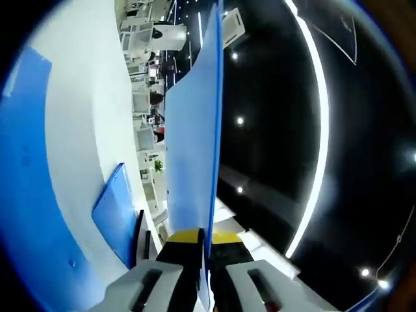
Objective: Organize the scattered folders on the table and sort them into different groups
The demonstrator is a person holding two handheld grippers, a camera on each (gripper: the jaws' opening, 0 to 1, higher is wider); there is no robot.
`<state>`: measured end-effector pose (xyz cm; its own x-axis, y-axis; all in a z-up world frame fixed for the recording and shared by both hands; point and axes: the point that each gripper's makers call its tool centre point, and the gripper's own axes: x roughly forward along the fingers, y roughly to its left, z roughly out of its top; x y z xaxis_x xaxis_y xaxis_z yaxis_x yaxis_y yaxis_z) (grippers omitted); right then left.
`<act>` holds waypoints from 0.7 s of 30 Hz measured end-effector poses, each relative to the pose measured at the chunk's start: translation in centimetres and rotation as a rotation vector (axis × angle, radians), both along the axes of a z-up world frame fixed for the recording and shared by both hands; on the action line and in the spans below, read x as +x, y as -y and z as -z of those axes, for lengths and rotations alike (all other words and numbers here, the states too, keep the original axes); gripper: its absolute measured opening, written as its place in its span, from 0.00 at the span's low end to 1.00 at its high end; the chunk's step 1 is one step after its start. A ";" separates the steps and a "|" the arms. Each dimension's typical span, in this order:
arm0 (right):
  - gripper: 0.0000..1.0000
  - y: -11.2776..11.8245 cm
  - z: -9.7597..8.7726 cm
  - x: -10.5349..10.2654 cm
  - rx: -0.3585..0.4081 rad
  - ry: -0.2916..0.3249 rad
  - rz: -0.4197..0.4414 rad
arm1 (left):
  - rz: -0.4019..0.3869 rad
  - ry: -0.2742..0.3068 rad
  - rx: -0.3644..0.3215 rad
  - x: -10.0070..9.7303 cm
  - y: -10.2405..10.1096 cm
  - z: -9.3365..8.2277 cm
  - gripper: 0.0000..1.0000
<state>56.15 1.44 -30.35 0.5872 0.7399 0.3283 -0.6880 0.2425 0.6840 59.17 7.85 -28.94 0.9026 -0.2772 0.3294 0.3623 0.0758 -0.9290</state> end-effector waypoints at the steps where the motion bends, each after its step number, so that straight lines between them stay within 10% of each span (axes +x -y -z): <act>1: 0.15 0.2 -0.2 -0.1 0.001 0.012 0.002 | 0.005 0.001 0.003 -0.1 0.2 0.0 0.04; 21: 0.03 2.8 -2.5 -1.7 0.184 -0.052 -0.078 | 0.094 0.072 0.084 -2.0 3.3 -0.2 0.10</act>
<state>54.50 -1.41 -27.82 0.5500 0.7142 0.4330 -0.6626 0.0575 0.7468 57.15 4.58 -28.75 0.8465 -0.3885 0.3641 0.4366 0.1151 -0.8923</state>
